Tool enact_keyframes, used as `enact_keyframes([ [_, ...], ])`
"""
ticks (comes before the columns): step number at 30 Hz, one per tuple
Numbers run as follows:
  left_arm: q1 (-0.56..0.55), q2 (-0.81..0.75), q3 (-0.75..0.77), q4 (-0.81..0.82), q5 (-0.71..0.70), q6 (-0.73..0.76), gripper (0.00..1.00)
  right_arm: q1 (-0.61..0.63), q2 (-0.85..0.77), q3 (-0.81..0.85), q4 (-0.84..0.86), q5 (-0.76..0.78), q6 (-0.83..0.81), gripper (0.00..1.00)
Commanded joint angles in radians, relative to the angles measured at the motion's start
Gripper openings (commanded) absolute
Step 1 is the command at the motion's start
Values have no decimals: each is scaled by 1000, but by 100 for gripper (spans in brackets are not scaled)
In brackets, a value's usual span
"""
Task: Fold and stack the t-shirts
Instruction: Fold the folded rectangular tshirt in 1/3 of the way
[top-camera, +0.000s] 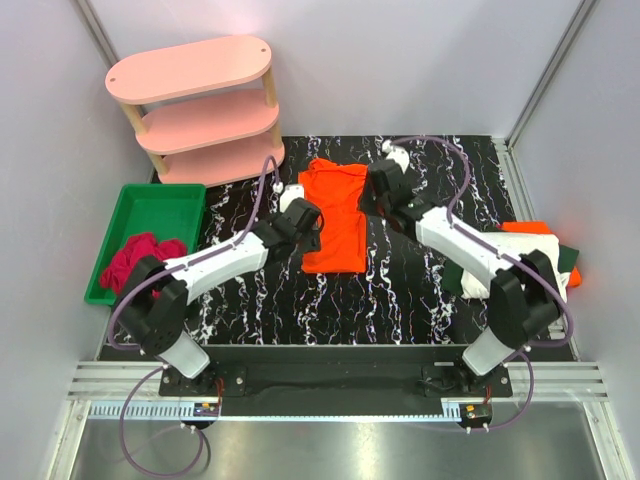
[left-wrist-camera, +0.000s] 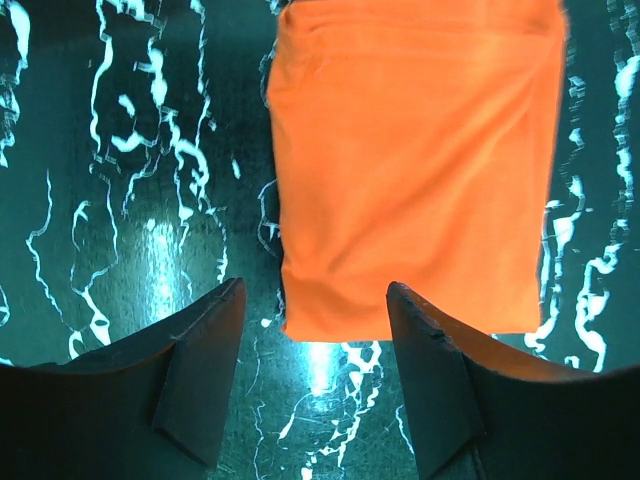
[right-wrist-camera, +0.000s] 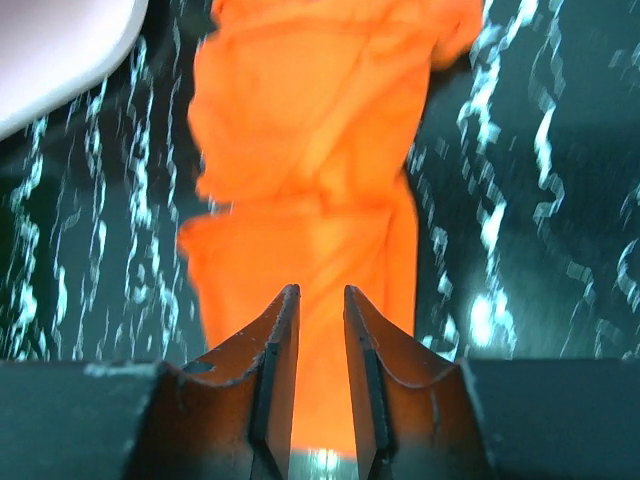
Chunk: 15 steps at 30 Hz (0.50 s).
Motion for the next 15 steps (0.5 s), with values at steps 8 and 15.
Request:
enact_keyframes([
  [8, -11, 42, -126, 100, 64, -104, 62, 89, -89, -370, 27, -116, 189, 37],
  [15, -14, 46, -127, 103, 69, -110, 62, 99, -86, -408, 52, -107, 196, 39],
])
